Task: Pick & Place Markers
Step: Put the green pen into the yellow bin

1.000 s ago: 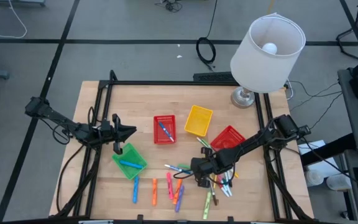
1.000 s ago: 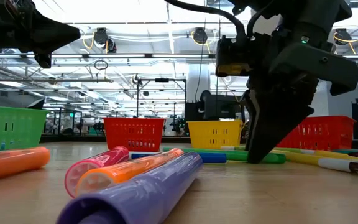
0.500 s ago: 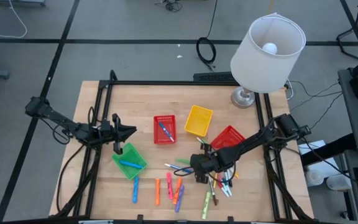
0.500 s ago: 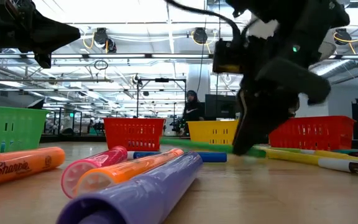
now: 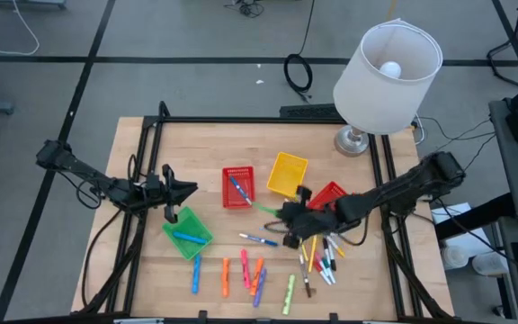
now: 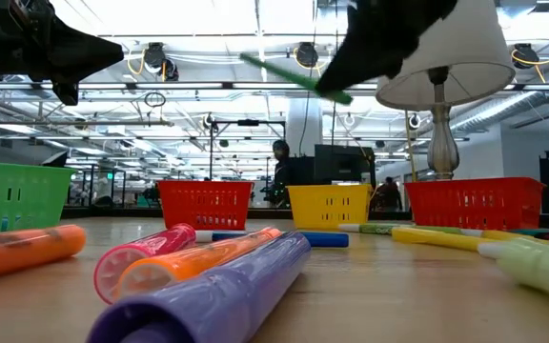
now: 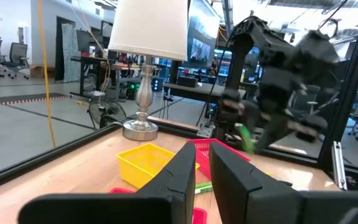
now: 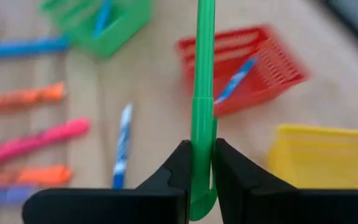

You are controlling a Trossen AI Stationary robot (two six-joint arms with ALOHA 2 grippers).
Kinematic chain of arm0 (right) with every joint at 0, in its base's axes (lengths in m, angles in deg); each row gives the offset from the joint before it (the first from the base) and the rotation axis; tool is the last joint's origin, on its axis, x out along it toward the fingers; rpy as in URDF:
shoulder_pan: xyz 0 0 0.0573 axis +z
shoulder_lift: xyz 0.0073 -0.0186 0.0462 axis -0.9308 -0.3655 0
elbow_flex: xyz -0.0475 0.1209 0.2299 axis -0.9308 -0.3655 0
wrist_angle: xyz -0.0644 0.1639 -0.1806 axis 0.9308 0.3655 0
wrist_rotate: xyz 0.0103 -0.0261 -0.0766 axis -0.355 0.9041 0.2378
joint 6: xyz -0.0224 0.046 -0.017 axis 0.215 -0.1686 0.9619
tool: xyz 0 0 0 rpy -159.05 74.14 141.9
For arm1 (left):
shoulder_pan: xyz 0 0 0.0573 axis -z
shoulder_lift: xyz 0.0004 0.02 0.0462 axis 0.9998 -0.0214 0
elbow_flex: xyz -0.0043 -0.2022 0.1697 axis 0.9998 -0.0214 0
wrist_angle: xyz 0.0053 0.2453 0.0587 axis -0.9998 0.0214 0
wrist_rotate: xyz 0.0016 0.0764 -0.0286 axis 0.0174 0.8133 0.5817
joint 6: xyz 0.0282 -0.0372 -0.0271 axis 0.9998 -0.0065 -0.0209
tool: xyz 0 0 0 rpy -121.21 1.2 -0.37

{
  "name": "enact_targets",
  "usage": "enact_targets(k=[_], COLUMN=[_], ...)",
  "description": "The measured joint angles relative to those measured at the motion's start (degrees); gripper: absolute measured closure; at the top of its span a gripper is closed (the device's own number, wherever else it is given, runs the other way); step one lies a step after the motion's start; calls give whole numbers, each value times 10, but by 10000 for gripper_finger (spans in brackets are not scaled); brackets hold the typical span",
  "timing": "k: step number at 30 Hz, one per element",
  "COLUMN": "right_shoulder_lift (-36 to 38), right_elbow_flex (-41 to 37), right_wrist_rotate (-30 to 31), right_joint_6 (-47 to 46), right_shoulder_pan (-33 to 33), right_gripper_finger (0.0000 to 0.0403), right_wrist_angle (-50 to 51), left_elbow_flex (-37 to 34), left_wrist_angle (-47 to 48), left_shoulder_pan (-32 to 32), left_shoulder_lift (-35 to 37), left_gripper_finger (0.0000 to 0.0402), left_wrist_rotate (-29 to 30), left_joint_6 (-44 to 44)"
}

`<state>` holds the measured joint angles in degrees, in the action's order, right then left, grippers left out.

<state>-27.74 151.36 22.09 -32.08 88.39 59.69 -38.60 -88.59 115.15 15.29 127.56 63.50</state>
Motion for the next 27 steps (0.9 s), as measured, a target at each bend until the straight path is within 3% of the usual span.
enact_targets(k=[5,11,19,27], right_shoulder_lift=[68,106,80,24], right_elbow_flex=[-29,-146,-287,-290], right_wrist_rotate=[74,103,12,-33], right_joint_6=[-81,-167,-196,-208], right_shoulder_pan=[-38,-101,-168,-193], right_gripper_finger=[370,370,370,370], right_wrist_angle=[8,-59,-339,-350], left_elbow_flex=[0,0,0,0], left_wrist_angle=[0,0,0,0], left_shoulder_pan=[0,0,0,0], left_shoulder_lift=[0,0,0,0], left_gripper_finger=[346,346,346,346], left_wrist_rotate=[0,0,0,0], left_joint_6=[0,0,7,15])
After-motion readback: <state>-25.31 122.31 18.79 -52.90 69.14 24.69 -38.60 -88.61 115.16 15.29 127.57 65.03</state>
